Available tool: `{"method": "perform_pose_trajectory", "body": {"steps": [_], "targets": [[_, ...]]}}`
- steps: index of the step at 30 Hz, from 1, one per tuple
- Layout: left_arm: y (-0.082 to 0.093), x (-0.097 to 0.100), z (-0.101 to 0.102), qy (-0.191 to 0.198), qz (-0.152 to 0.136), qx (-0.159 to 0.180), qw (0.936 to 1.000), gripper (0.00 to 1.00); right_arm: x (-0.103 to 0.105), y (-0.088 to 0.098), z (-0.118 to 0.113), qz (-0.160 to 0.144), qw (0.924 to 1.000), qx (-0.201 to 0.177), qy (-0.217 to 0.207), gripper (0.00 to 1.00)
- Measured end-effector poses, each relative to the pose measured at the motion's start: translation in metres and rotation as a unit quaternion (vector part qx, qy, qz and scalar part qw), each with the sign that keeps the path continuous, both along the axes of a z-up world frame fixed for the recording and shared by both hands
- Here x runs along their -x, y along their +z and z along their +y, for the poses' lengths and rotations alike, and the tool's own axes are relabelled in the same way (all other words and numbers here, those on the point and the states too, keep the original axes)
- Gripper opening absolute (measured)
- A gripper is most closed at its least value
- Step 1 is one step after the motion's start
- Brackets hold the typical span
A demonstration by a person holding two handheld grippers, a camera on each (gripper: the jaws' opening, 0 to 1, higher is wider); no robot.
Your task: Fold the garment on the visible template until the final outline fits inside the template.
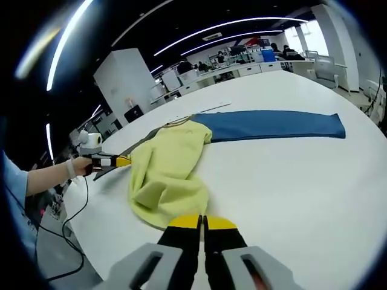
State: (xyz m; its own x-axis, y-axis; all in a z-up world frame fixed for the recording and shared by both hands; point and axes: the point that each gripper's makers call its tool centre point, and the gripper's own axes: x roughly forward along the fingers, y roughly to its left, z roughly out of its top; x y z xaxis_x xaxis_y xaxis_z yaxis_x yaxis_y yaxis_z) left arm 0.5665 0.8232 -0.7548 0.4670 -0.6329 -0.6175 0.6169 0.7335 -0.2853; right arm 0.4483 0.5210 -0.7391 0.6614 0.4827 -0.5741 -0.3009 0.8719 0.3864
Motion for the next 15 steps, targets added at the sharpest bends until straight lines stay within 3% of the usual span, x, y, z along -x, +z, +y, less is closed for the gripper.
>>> {"method": "perform_pose_trajectory", "body": {"steps": [8, 15], "targets": [[0.011, 0.036, 0.018, -0.003, 0.002, -0.024, 0.9997, 0.00, 0.008, 0.010, 0.002, -0.008, 0.9998, 0.011, 0.014, 0.00], [0.015, 0.077, 0.036, 0.028, 0.028, 0.000, 0.9992, 0.00, 0.019, 0.015, 0.001, -0.011, 0.9999, 0.008, 0.011, 0.00]]}}
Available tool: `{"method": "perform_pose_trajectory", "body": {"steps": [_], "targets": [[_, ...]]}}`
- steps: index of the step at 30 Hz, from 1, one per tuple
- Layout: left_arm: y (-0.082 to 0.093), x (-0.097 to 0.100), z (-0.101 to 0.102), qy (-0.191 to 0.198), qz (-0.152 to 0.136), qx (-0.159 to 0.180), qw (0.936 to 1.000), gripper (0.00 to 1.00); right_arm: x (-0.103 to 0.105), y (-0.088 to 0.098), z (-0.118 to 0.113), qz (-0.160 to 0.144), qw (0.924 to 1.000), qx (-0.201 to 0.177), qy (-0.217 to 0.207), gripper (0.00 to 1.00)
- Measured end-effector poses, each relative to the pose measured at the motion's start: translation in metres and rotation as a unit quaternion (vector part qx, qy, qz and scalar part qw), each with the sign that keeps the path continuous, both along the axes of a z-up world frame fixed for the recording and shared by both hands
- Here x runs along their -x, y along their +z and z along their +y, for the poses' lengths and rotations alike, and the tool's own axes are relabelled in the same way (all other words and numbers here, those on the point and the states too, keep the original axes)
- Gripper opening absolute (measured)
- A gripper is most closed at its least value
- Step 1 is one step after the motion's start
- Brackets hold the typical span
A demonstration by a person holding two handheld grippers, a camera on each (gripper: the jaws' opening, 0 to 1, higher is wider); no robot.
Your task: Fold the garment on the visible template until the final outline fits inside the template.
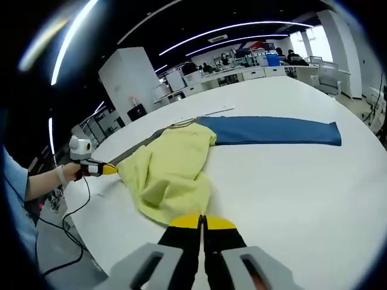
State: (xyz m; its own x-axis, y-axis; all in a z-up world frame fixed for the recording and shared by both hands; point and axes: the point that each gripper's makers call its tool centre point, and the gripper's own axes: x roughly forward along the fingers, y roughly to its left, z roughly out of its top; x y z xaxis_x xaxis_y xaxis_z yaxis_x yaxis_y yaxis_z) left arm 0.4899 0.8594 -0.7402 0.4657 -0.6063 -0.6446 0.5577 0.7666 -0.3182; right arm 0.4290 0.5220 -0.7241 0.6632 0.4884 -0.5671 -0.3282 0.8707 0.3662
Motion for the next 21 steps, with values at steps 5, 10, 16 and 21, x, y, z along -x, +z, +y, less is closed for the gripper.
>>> {"method": "perform_pose_trajectory", "body": {"steps": [5, 10, 16, 21], "targets": [[0.002, 0.020, 0.011, 0.024, 0.010, 0.009, 0.9996, 0.00, 0.004, 0.002, 0.007, 0.000, 0.9999, -0.016, 0.006, 0.00], [0.007, 0.037, 0.018, 0.036, 0.016, 0.019, 0.9990, 0.00, 0.008, 0.004, 0.010, 0.003, 0.9999, -0.012, 0.011, 0.00], [0.009, 0.061, 0.023, 0.060, 0.040, 0.034, 0.9968, 0.00, 0.016, 0.004, 0.008, 0.013, 0.9995, -0.028, 0.005, 0.00], [0.003, 0.082, 0.025, 0.070, 0.052, 0.037, 0.9955, 0.00, 0.027, -0.002, 0.008, 0.023, 0.9993, -0.030, 0.005, 0.00]]}}
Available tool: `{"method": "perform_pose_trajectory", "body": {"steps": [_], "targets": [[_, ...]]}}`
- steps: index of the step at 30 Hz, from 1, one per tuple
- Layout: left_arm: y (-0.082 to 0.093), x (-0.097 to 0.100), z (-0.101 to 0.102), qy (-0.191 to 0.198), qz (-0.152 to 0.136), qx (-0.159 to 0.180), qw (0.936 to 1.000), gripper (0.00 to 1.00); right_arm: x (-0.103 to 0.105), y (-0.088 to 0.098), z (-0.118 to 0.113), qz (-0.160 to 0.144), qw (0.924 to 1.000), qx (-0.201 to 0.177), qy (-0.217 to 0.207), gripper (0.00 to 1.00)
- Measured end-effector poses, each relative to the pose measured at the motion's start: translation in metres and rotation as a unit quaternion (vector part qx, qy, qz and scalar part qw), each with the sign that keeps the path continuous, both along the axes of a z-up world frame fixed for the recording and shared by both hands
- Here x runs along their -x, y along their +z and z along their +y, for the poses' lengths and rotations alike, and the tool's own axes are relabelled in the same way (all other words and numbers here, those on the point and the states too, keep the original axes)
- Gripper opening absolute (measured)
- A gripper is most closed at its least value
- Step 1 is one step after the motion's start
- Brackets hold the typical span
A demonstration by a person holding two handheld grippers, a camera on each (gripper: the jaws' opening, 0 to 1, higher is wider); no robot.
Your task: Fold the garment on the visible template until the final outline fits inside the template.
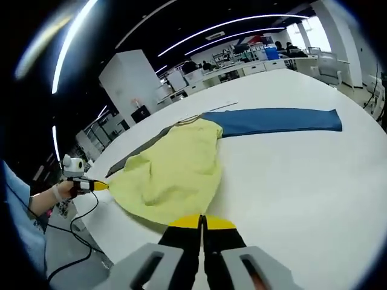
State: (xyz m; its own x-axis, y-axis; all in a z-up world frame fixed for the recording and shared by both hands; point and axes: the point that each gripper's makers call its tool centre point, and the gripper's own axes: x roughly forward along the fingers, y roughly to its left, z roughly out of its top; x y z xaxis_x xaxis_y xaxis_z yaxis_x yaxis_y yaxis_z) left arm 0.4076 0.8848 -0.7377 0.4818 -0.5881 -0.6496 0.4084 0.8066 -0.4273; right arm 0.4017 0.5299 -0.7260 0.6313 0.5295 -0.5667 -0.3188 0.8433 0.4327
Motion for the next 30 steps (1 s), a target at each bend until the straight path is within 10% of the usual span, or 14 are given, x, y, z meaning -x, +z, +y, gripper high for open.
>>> {"method": "perform_pose_trajectory", "body": {"steps": [30], "targets": [[-0.027, 0.048, 0.008, 0.062, 0.059, 0.022, 0.9960, 0.00, 0.016, -0.037, -0.005, 0.044, 0.9990, -0.001, -0.003, 0.00]]}}
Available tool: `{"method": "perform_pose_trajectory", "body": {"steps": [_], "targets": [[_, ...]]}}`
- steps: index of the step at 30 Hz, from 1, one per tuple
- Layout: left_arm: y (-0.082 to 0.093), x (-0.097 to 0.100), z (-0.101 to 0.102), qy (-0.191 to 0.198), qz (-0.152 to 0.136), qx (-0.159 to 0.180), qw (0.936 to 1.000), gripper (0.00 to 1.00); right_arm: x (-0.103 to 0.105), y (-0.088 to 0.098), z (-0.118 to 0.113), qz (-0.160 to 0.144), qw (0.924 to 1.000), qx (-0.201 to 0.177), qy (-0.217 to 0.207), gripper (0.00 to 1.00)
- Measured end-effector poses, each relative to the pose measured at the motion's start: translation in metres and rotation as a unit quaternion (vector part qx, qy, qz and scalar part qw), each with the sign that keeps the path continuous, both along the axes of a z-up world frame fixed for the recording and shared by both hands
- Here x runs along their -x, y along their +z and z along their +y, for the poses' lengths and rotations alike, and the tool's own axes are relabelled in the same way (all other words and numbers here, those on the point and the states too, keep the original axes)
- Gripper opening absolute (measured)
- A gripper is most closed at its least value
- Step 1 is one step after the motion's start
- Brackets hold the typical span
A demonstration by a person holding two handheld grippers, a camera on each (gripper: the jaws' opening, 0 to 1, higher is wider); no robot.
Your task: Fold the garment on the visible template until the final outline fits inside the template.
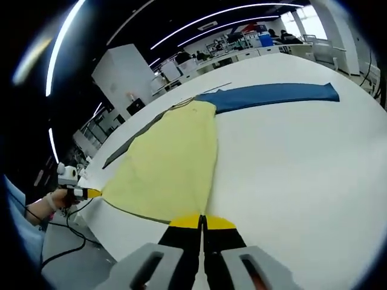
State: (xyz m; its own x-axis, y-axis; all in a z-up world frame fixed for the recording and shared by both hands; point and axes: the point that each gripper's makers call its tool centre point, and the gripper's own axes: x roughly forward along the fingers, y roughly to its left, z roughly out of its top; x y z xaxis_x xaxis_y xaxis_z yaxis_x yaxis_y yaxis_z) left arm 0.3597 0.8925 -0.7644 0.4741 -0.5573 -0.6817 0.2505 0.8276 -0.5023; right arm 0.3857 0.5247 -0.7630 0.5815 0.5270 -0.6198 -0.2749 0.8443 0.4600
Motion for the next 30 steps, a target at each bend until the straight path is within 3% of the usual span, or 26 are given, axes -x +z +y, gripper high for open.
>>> {"method": "perform_pose_trajectory", "body": {"steps": [9, 21, 23, 26, 30], "targets": [[-0.005, 0.003, 0.000, 0.004, 0.000, -0.001, 1.0000, 0.00, -0.001, -0.002, -0.001, 0.005, 0.9999, 0.010, 0.007, 0.00], [-0.005, 0.003, 0.000, 0.004, -0.023, -0.003, 0.9997, 0.00, 0.001, -0.007, -0.001, 0.008, 0.9998, 0.017, 0.009, 0.00], [-0.001, 0.000, -0.002, -0.017, -0.060, -0.009, 0.9980, 0.00, 0.001, -0.005, 0.001, 0.000, 0.9997, 0.017, 0.017, 0.00], [0.004, 0.003, -0.001, -0.015, -0.074, -0.007, 0.9972, 0.01, 0.002, 0.000, 0.001, -0.014, 0.9994, 0.018, 0.027, 0.00], [0.016, -0.003, 0.008, 0.002, -0.102, -0.001, 0.9947, 0.02, -0.001, 0.009, -0.004, -0.033, 0.9991, 0.015, 0.024, 0.15]]}}
